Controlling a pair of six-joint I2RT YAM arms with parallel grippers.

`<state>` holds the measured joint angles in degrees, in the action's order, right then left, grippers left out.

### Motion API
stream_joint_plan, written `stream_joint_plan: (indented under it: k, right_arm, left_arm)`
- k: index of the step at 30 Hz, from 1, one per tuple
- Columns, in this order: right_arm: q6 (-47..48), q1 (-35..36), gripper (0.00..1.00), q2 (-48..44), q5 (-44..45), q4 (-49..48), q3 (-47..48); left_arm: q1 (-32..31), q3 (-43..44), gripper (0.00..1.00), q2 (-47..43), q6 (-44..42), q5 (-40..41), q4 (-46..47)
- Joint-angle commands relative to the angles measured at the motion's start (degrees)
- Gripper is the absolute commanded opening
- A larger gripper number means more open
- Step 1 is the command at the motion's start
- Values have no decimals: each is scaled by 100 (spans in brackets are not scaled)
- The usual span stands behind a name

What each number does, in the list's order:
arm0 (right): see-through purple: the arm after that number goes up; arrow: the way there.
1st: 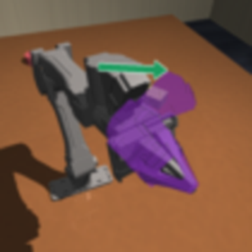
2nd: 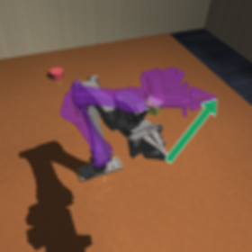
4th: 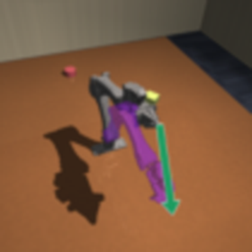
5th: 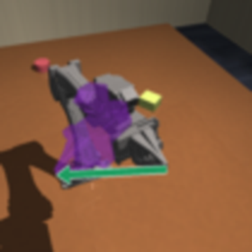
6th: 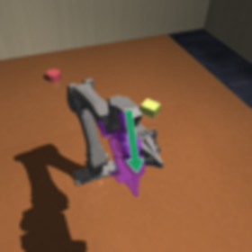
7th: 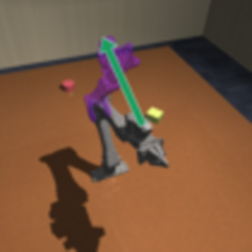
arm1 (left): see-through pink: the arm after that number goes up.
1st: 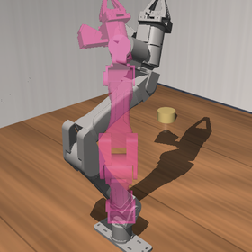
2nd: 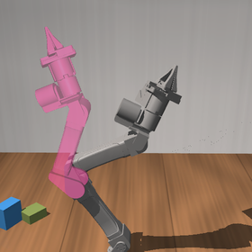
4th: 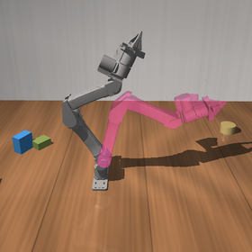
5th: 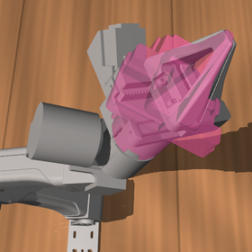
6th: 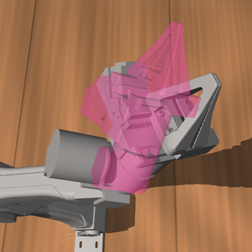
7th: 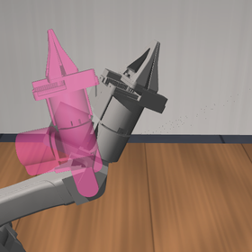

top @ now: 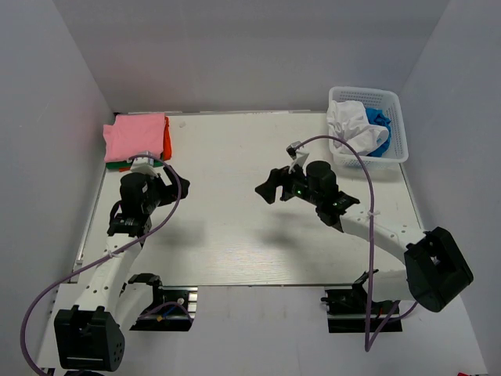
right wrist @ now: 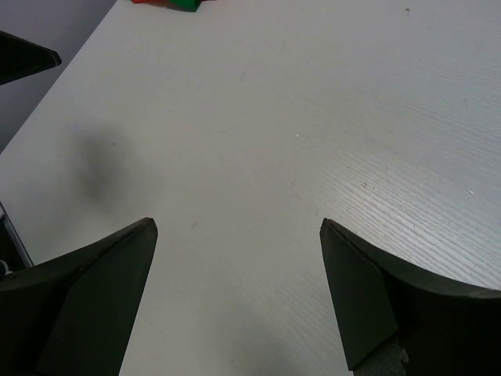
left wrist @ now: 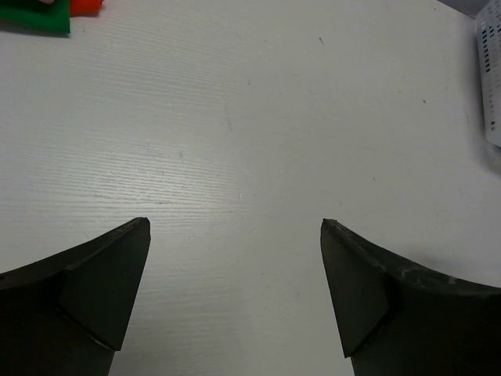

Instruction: Fold and stack the t-shirts

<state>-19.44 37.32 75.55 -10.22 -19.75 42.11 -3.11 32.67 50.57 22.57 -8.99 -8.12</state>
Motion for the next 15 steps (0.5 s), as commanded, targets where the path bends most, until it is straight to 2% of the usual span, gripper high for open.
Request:
stream_joint_plan:
  k: [1,7,10,13,15]
  right_arm:
    - [-69,12,90,-268,133,-451,-229]
    - [89,-6,90,-94,555,-40,51]
    - [361,-32,90,65,1239,505,437]
    - [511,-190,90,311,2389,875,1059]
    - [608,-391,90,695,2585,1612,1430]
  left_arm:
    - [-14,-15,100,-117,-59,82,74]
    - [-14,-15,100,-178,-59,82,12]
    - [-14,-15,100,-179,-59,82,12]
    - [-14,-15,100,-179,-59,152,-49]
    - [-14,-15,100,-179,-59,213,-49]
